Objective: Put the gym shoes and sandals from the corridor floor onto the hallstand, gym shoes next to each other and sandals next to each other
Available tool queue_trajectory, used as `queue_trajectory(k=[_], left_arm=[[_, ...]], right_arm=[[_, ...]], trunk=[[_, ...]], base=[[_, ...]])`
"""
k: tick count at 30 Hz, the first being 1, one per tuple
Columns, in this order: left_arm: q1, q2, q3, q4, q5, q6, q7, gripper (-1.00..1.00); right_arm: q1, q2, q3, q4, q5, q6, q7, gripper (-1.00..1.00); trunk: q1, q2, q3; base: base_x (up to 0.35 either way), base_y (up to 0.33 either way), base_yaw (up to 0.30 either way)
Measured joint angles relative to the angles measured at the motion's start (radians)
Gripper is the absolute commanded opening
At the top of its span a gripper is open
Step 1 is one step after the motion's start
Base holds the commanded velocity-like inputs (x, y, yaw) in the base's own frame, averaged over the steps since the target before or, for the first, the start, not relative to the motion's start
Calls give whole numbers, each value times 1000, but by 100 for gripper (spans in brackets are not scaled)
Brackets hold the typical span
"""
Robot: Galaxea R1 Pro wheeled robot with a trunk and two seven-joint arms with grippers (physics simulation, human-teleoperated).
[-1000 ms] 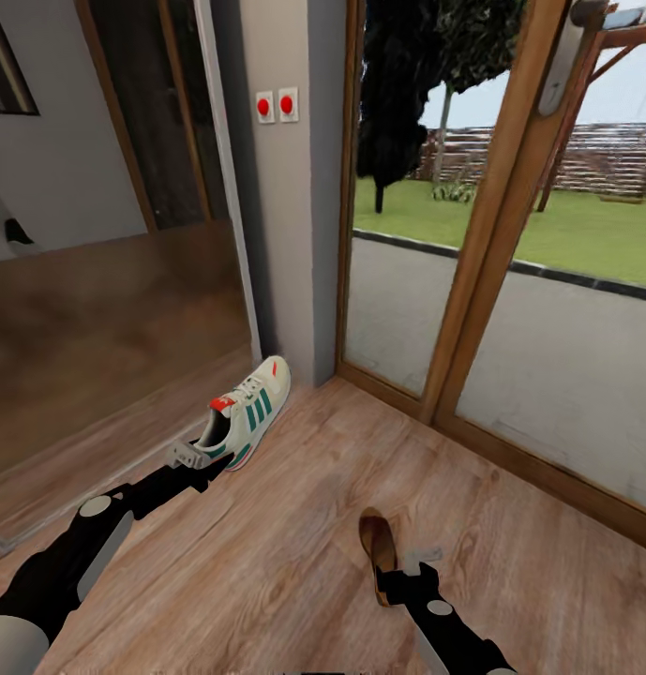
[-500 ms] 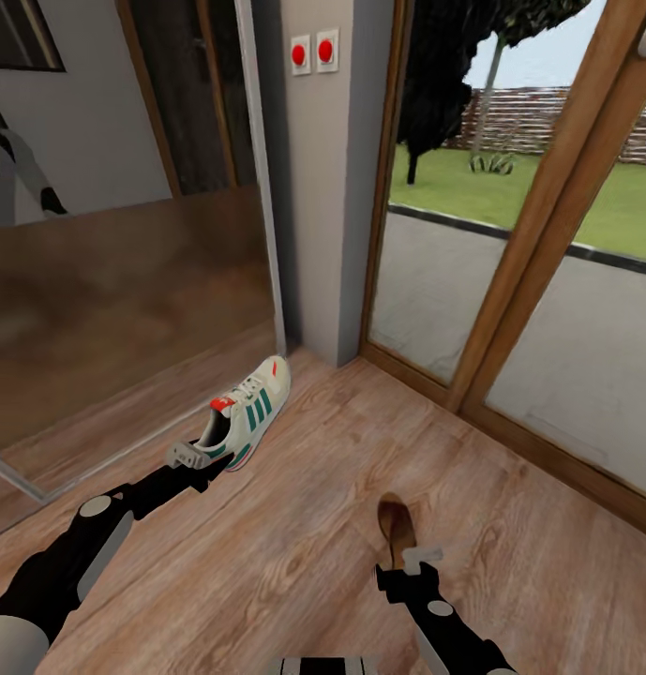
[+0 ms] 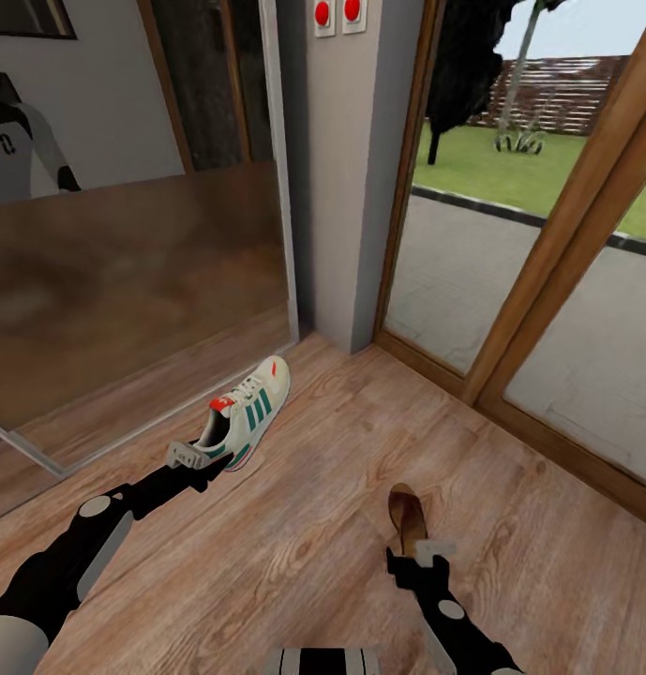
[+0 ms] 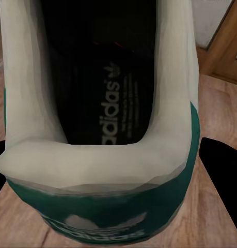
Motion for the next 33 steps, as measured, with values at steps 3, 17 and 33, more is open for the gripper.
queue_trajectory(k=[3,17,33], left_arm=[[0,0,0,1,1,0,0,-100],[0,0,0,1,0,0,0,-100],[0,0,0,1,0,0,1,-100]], right_arm=[[0,0,-94,1,0,-1,2,100],[0,0,-116,2,2,-2,3,100],[0,0,-114,2,3,-1,3,100]], trunk=[[0,0,0],[3,-1,-24],[10,-5,-109]], base=[[0,0,0],[0,0,-94],[0,0,20]])
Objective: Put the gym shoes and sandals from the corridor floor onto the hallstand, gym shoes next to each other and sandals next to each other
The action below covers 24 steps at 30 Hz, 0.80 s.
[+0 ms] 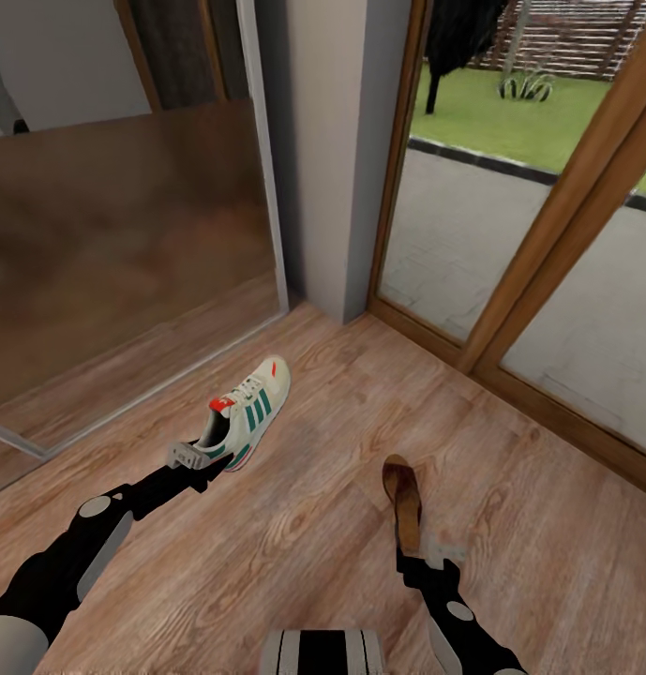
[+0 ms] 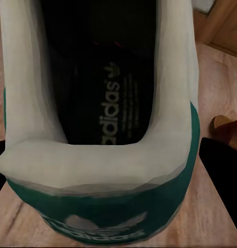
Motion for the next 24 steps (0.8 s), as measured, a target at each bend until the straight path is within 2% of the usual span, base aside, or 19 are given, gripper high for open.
queue_trajectory(k=[12,14,18,24], left_arm=[[0,0,1,-2,0,0,0,-100],[0,0,12,-13,0,0,0,-100],[-1,0,38,-116,7,2,-1,-100],[0,-4,74,-188,2,1,-1,-100]], right_arm=[[0,0,2,0,0,0,0,100],[0,0,2,0,0,0,0,100],[0,0,2,0,0,0,0,100],[0,0,2,-1,0,0,0,100]], trunk=[[5,-3,-65],[6,-3,-76],[7,-4,-94],[8,-4,-101]], base=[[0,0,76],[0,0,77],[0,0,77],[0,0,42]])
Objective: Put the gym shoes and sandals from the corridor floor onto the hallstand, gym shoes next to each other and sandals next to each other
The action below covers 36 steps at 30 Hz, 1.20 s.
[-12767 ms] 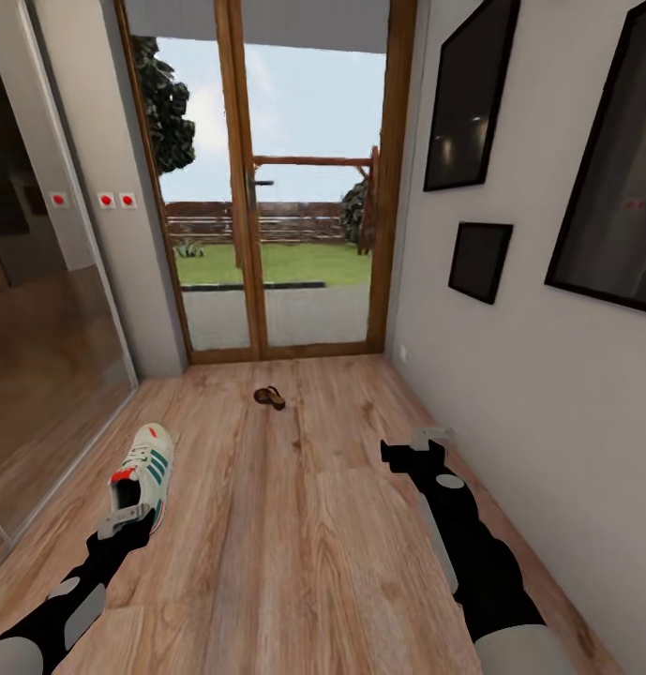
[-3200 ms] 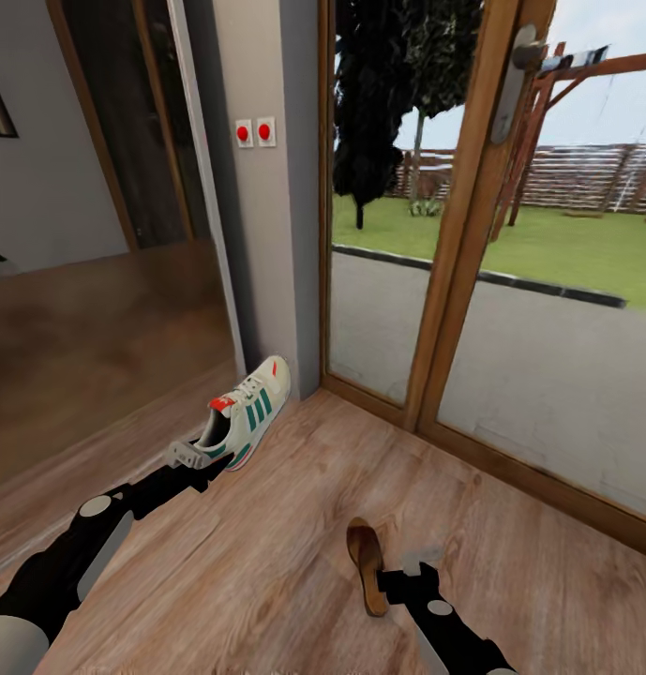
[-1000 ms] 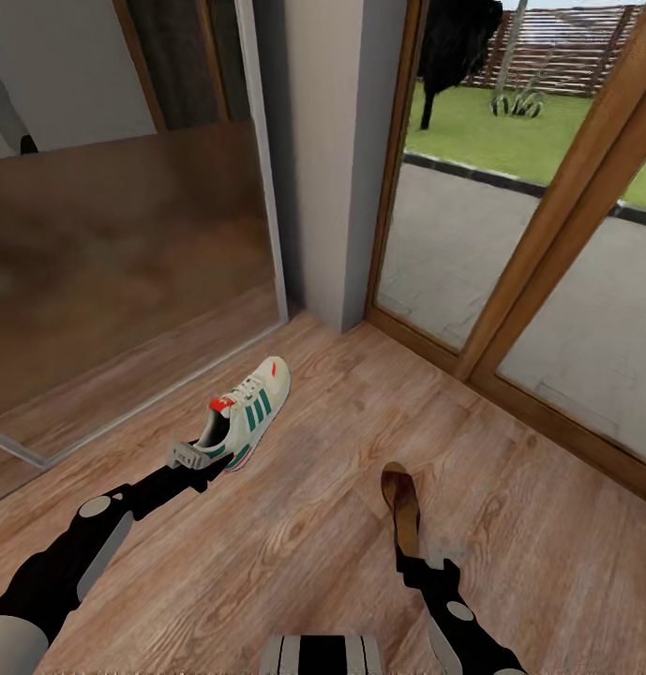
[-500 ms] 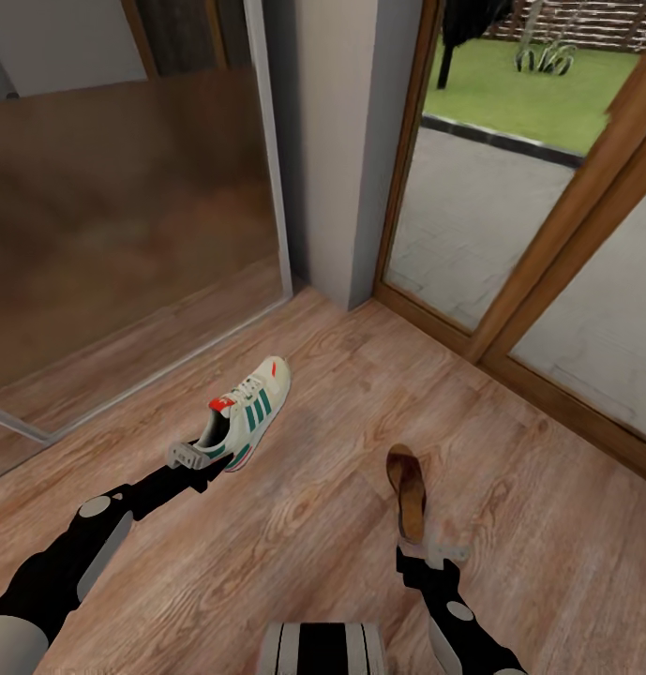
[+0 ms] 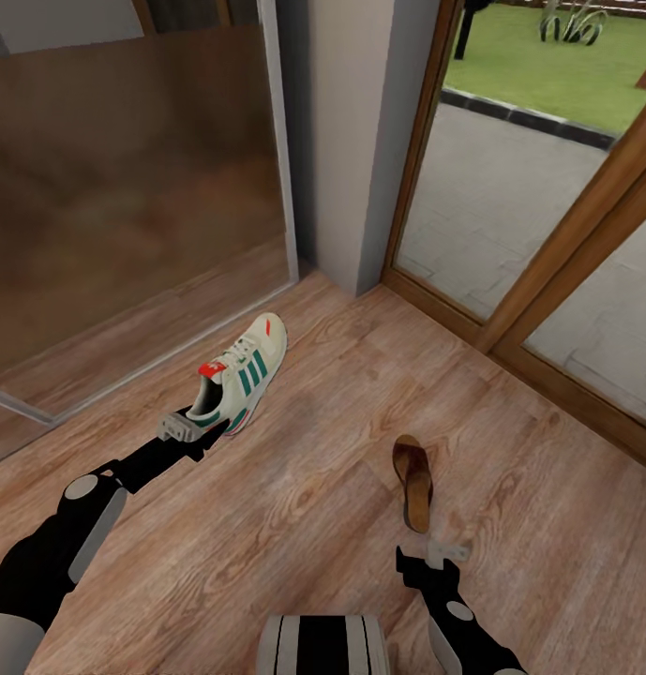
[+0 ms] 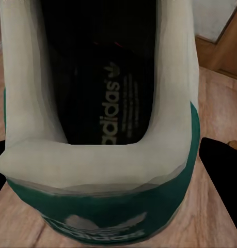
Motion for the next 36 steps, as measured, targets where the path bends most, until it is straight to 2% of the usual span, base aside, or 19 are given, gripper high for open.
queue_trajectory(k=[17,26,36], left_arm=[[0,-2,2,1,2,-2,1,-100],[0,-2,1,0,0,-1,1,-100],[0,-2,1,-1,-1,-1,1,-100]], right_arm=[[0,0,0,12,0,1,1,100],[0,-1,-1,12,0,1,2,100],[0,-2,-2,12,0,1,3,100]], trunk=[[0,0,-1],[0,0,-1],[0,0,-1]], base=[[1,0,1],[212,0,0],[43,-4,0]])
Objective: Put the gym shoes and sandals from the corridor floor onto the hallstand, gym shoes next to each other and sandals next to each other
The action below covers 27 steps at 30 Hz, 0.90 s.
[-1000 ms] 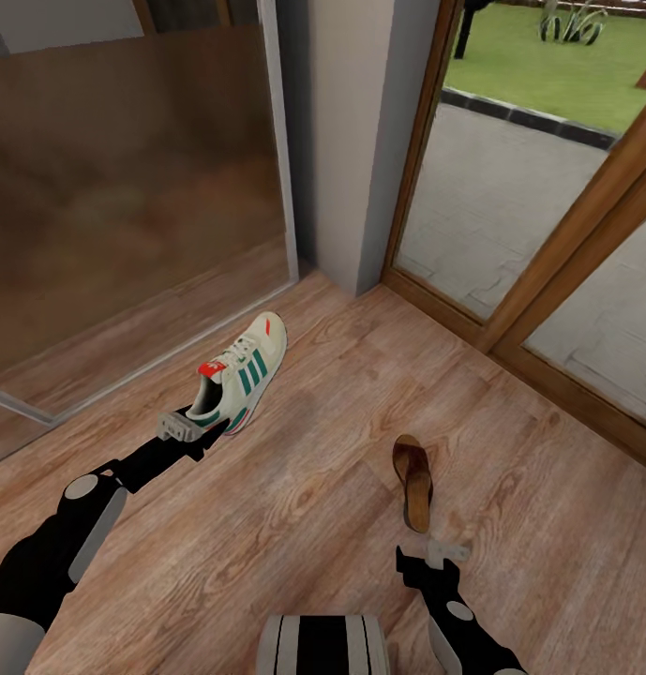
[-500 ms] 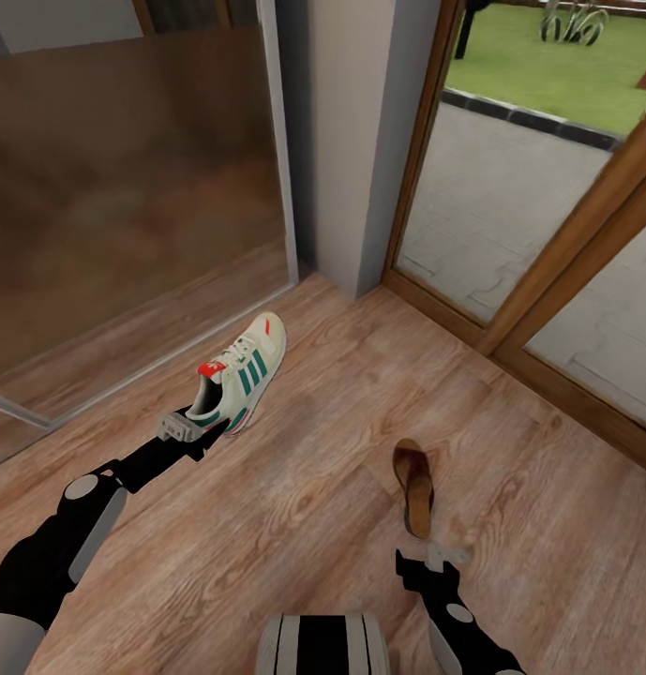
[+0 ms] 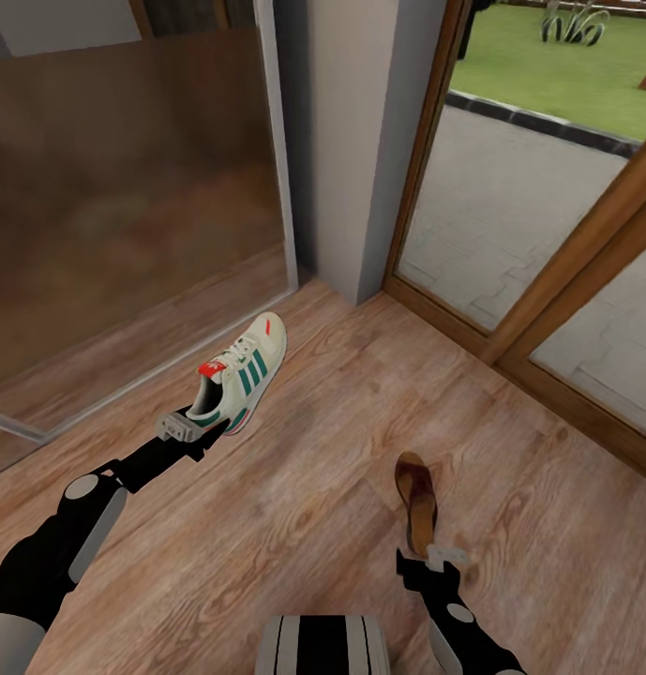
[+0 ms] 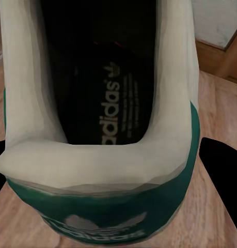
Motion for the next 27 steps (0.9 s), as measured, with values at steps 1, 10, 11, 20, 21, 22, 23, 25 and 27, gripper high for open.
queue_trajectory(k=[1,10,11,20,21,22,23,25,27], left_arm=[[0,0,0,0,0,0,0,-100],[0,0,0,0,-1,0,0,-100],[0,0,0,0,-1,1,0,-100],[0,-3,0,1,-1,0,1,-100],[0,-3,0,1,-1,0,1,-100],[0,-3,0,1,-1,1,1,-100],[0,-3,0,1,-2,1,1,-100],[0,-2,0,0,-2,1,1,-100],[0,-2,0,0,-2,1,1,-100]], right_arm=[[0,0,0,0,0,0,0,100],[0,0,0,-1,0,0,1,100],[0,0,0,-1,0,0,1,100],[0,0,0,-1,0,0,1,100],[0,0,0,-1,0,0,1,100],[0,0,0,-1,0,0,1,100],[0,0,0,-1,0,0,1,100],[0,0,0,-1,0,0,1,100],[0,0,0,-1,0,0,1,100]], trunk=[[0,0,0],[0,0,0],[0,0,0],[0,0,0],[0,0,0],[0,0,0],[0,0,0],[0,0,0],[0,0,0]], base=[[164,-48,0],[103,-36,0],[11,-4,0],[51,-92,0],[11,-21,0],[9,-17,0],[2,-4,0],[1,-2,0],[0,-1,0]])
